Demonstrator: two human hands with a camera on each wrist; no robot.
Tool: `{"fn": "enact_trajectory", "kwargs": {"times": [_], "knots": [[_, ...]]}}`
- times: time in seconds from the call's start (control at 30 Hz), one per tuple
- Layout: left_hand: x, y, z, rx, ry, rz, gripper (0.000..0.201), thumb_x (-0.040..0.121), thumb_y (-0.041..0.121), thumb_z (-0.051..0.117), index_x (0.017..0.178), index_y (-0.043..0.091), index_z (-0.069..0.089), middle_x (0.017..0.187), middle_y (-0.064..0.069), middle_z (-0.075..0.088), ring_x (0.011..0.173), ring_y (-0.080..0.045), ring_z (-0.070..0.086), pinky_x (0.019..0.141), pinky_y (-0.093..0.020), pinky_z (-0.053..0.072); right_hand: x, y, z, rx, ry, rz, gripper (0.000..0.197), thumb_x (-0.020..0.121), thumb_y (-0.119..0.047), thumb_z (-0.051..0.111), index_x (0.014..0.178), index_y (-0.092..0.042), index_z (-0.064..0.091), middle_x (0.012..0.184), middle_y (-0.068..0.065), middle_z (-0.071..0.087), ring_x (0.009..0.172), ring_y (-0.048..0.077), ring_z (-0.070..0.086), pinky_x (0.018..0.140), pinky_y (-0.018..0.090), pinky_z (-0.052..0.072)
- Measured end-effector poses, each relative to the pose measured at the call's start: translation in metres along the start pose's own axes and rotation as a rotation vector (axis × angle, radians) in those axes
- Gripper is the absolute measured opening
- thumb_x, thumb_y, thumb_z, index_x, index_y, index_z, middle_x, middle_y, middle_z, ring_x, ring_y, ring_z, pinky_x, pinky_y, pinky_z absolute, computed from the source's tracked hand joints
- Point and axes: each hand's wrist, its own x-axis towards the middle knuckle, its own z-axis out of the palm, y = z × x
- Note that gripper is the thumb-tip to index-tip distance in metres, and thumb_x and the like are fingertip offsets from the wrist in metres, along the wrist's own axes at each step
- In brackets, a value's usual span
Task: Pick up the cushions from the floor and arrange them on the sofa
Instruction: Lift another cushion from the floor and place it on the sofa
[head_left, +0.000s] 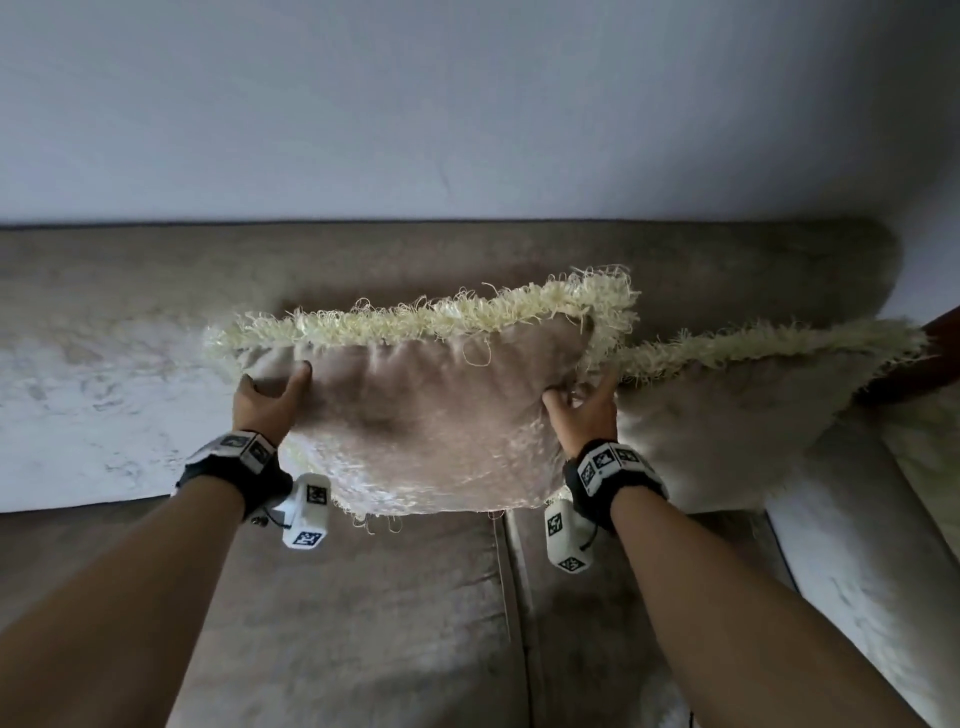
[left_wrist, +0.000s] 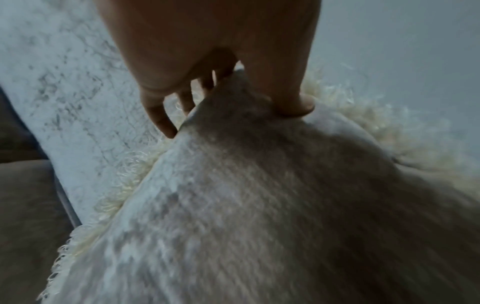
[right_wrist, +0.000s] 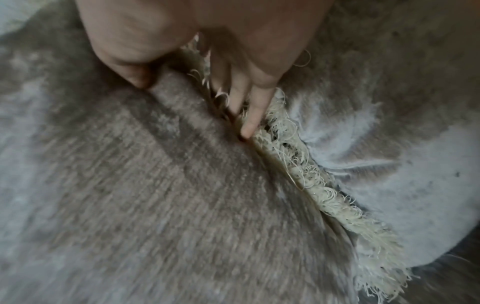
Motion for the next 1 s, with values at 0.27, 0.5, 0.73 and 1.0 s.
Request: {"fn": "enact_trajectory", "kwargs": {"times": [0.27,0.5,0.73,1.0], "knots": [[-0.007,-0.018,-0.005,0.278,0.04,0.102,0.058,0.091,0.045,0.057,0.104,-0.012,0.062,0.103,-0.035,0.063,0.101,-0.047,0.061,0.088,-0.049,0.049,-0.009,0.019,0.004,-0.238,-0.122,0.02,0.023,0.08,-0.025,0.061,0.065,-0.012,0.048,0.055,0.001,0.053,0.057,0.022,0.054,0.055,0.024,0.035],[-0.009,-0.017,-0.003,0.153,-0.003,0.075,0.062,0.088,0.039,0.063,0.123,-0.009,0.046,0.122,-0.031,0.056,0.114,-0.044,0.054,0.095,-0.046,0.043,-0.001,0.036,0.022,-0.24,-0.088,0.054,0.022,0.086,-0.013,0.057,0.107,-0.007,0.056,0.088,0.013,0.066,0.08,0.029,0.062,0.07,0.035,0.048],[-0.028,-0.019,0.01,0.204,-0.035,0.247,0.1,0.074,0.024,0.08,0.147,0.014,0.013,0.139,-0.024,0.033,0.128,-0.037,0.033,0.109,-0.048,0.031,-0.009,0.03,0.03,-0.259,-0.056,-0.115,0.08,0.089,-0.011,0.056,0.152,-0.011,0.006,0.148,0.021,0.035,0.129,0.037,0.046,0.102,0.042,0.046],[-0.025,-0.001,0.021,0.817,-0.03,0.641,0.114,0.064,0.061,0.075,0.151,0.04,0.004,0.161,0.01,-0.003,0.148,-0.021,-0.012,0.109,-0.064,-0.01,-0.01,0.009,0.049,-0.6,-0.001,-0.547,0.072,0.081,-0.021,0.062,0.145,-0.028,0.031,0.161,0.003,0.015,0.149,0.026,0.008,0.114,0.064,0.014]]}}
